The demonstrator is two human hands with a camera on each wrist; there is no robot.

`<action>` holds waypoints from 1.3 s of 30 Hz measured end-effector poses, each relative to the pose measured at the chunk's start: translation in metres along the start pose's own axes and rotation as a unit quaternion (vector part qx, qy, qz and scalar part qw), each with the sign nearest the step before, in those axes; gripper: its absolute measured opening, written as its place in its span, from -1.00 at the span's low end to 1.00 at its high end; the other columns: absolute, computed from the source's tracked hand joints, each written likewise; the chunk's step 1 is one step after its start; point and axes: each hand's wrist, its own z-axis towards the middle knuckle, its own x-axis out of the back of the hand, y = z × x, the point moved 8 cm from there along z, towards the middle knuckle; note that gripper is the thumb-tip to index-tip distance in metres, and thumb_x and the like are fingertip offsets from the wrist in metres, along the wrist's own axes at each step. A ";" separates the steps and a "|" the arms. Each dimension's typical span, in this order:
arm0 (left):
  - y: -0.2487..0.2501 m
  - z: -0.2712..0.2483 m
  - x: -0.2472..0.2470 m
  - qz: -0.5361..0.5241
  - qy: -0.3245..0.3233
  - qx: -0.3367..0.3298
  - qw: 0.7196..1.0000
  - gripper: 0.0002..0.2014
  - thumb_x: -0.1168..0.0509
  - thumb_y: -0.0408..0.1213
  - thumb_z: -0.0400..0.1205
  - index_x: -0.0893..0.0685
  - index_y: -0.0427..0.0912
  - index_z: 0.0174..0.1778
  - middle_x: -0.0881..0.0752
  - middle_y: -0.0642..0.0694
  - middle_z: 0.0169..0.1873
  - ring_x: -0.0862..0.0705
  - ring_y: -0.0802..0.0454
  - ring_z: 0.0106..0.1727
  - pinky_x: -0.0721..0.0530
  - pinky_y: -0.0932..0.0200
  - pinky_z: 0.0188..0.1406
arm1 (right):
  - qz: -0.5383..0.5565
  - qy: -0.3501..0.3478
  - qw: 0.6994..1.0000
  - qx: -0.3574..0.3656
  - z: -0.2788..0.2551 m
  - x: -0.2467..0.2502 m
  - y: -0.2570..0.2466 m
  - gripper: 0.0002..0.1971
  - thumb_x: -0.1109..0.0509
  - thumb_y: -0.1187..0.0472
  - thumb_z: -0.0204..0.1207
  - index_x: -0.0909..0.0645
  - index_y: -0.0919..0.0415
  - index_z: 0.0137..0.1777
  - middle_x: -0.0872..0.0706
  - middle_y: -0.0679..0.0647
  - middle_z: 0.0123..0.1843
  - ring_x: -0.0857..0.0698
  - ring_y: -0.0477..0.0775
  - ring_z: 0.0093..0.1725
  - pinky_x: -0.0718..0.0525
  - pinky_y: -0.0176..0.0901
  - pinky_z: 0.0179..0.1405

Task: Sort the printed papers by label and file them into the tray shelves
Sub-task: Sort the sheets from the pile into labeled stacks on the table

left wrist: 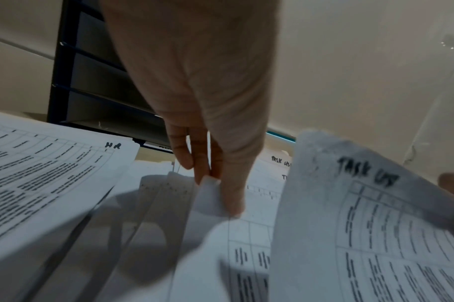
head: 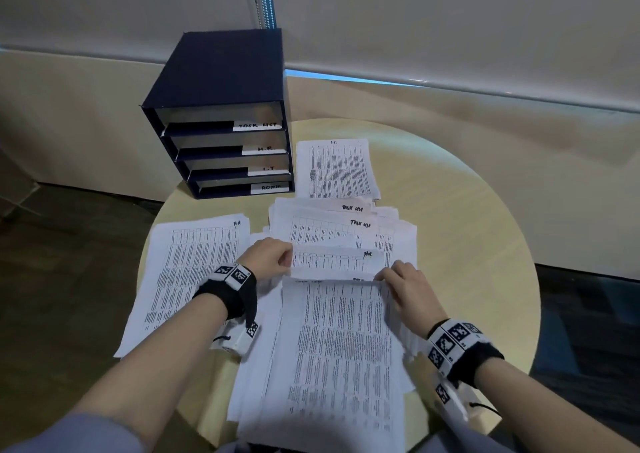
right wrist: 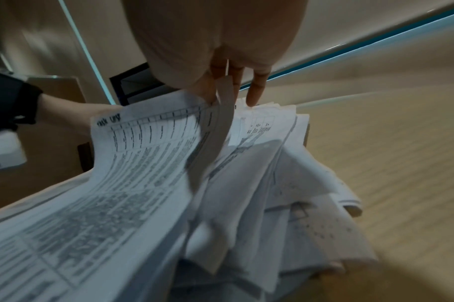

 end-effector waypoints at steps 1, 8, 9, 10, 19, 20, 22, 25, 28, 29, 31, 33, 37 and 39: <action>0.002 -0.001 0.002 -0.004 0.007 0.000 1.000 -0.86 -0.49 -0.29 0.50 -0.62 -0.13 -0.22 -0.67 0.02 -0.26 -0.63 0.04 -0.18 -0.56 0.24 -0.26 | 0.001 0.001 1.000 -0.012 0.002 0.001 0.002 -0.77 -0.16 0.12 0.62 -0.64 0.15 0.00 -0.58 -0.01 -0.14 -0.40 -0.04 -0.17 -0.29 -0.20 -0.13; -0.001 -0.010 0.005 0.020 0.032 -0.005 0.999 -0.87 -0.38 -0.17 0.60 -0.59 -0.02 -0.23 -0.67 0.08 -0.25 -0.65 0.10 -0.19 -0.71 0.02 -0.08 | -0.011 -0.063 0.998 -0.006 0.005 -0.016 -0.006 -0.85 -0.21 0.19 0.62 -0.60 0.07 0.08 -0.64 -0.04 -0.01 -0.52 -0.01 0.01 -0.46 -0.06 0.10; 0.002 -0.012 0.007 0.035 0.033 -0.013 0.999 -0.88 -0.37 -0.16 0.62 -0.62 -0.05 -0.21 -0.68 0.06 -0.24 -0.65 0.08 -0.18 -0.70 0.03 -0.06 | -0.012 -0.061 0.998 -0.008 0.004 -0.017 -0.007 -0.87 -0.25 0.18 0.60 -0.61 0.07 0.06 -0.63 -0.04 0.01 -0.52 0.00 0.03 -0.49 -0.02 0.13; 0.006 -0.014 0.011 0.050 0.040 -0.026 0.998 -0.87 -0.35 -0.15 0.64 -0.65 -0.09 -0.17 -0.69 0.04 -0.22 -0.64 0.07 -0.16 -0.68 0.05 -0.03 | -0.014 -0.054 0.998 -0.011 0.004 -0.018 -0.008 -0.89 -0.30 0.17 0.57 -0.63 0.07 0.02 -0.62 -0.02 0.04 -0.52 0.01 0.07 -0.51 0.01 0.15; 0.024 -0.040 0.019 -0.100 -0.022 -0.081 0.991 -0.93 -0.41 -0.20 0.59 -0.70 -0.09 -0.17 -0.64 0.10 -0.16 -0.61 0.21 -0.12 -0.53 0.33 -0.08 | 0.002 -0.072 0.997 -0.035 0.008 -0.025 -0.004 -0.92 -0.35 0.14 0.53 -0.66 0.02 -0.03 -0.62 -0.11 0.33 -0.46 0.03 0.38 -0.27 0.14 0.49; 0.025 -0.041 0.016 -0.116 -0.057 -0.078 0.989 -0.93 -0.43 -0.22 0.58 -0.71 -0.12 -0.17 -0.67 0.09 -0.16 -0.62 0.25 -0.14 -0.54 0.36 -0.08 | 0.008 -0.078 0.996 -0.036 0.007 -0.027 -0.005 -0.93 -0.33 0.15 0.54 -0.64 0.01 -0.04 -0.67 -0.13 0.20 -0.52 -0.01 0.27 -0.27 0.13 0.49; 0.023 -0.040 0.012 -0.151 -0.097 -0.062 0.982 -0.91 -0.44 -0.20 0.58 -0.74 -0.12 -0.18 -0.73 0.07 -0.16 -0.65 0.30 -0.19 -0.56 0.40 -0.11 | 0.015 -0.085 0.996 -0.032 0.004 -0.030 -0.008 -0.95 -0.31 0.16 0.56 -0.60 0.03 -0.10 -0.67 -0.13 -0.07 -0.56 -0.05 0.02 -0.34 0.07 0.41; 0.009 -0.027 0.011 -0.171 -0.056 -0.010 0.984 -0.85 -0.32 -0.09 0.66 -0.72 -0.05 0.01 -0.70 -0.02 0.05 -0.65 0.14 0.01 -0.57 0.31 -0.06 | 0.020 -0.084 0.996 -0.008 -0.003 -0.026 -0.017 -0.91 -0.30 0.17 0.57 -0.61 0.09 -0.14 -0.66 -0.09 -0.19 -0.57 -0.02 -0.11 -0.42 -0.05 0.29; 0.005 -0.014 0.003 -0.061 -0.056 0.011 0.997 -0.75 -0.26 -0.15 0.68 -0.63 -0.09 0.26 -0.55 -0.06 0.12 -0.57 0.01 0.12 -0.50 0.18 0.13 | 0.018 -0.077 0.997 0.016 -0.008 -0.019 -0.025 -0.83 -0.23 0.10 0.57 -0.64 0.09 -0.11 -0.69 -0.09 -0.19 -0.60 -0.03 -0.12 -0.41 -0.14 0.28; 0.007 -0.010 -0.001 -0.023 -0.058 0.008 0.998 -0.78 -0.31 -0.18 0.65 -0.64 -0.07 0.20 -0.54 -0.03 0.06 -0.57 0.01 0.09 -0.50 0.18 0.10 | 0.019 -0.078 0.997 0.014 -0.010 -0.017 -0.026 -0.80 -0.18 0.08 0.57 -0.63 0.09 -0.09 -0.69 -0.09 -0.18 -0.61 -0.04 -0.12 -0.39 -0.17 0.28; 0.010 -0.009 0.001 0.034 -0.032 0.007 0.999 -0.90 -0.38 -0.21 0.54 -0.61 0.00 -0.07 -0.57 0.05 -0.09 -0.58 0.04 -0.04 -0.51 0.16 -0.07 | 0.034 -0.064 0.997 -0.001 -0.010 -0.015 -0.023 -0.86 -0.17 0.13 0.62 -0.56 0.05 0.01 -0.70 -0.11 -0.12 -0.61 -0.06 -0.07 -0.37 -0.21 0.30; 0.017 -0.010 0.008 0.074 0.006 -0.007 0.997 -0.84 -0.40 -0.24 0.48 -0.53 0.01 -0.29 -0.57 0.11 -0.27 -0.55 0.08 -0.20 -0.42 0.18 -0.23 | 0.055 -0.045 0.997 -0.031 -0.010 -0.013 -0.017 -0.87 -0.22 0.21 0.63 -0.49 0.05 0.14 -0.72 -0.11 -0.06 -0.60 -0.07 -0.02 -0.36 -0.22 0.31; 0.018 -0.010 0.008 0.091 0.018 -0.029 0.995 -0.72 -0.43 -0.20 0.52 -0.48 0.03 -0.43 -0.56 0.16 -0.44 -0.50 0.11 -0.27 -0.43 0.12 0.07 | 0.050 -0.031 0.998 -0.035 -0.006 -0.010 -0.016 -0.91 -0.25 0.24 0.62 -0.52 0.06 0.05 -0.70 -0.13 -0.11 -0.61 -0.07 -0.10 -0.41 -0.14 0.29; 0.015 -0.011 0.007 0.105 0.020 -0.035 0.994 -0.77 -0.41 -0.12 0.56 -0.55 0.01 -0.38 -0.60 0.16 -0.40 -0.53 0.04 -0.19 -0.48 0.05 0.16 | 0.041 -0.037 0.998 -0.030 -0.003 -0.011 -0.018 -0.95 -0.26 0.22 0.61 -0.54 0.05 -0.03 -0.67 -0.14 -0.15 -0.60 -0.08 -0.12 -0.43 -0.10 0.28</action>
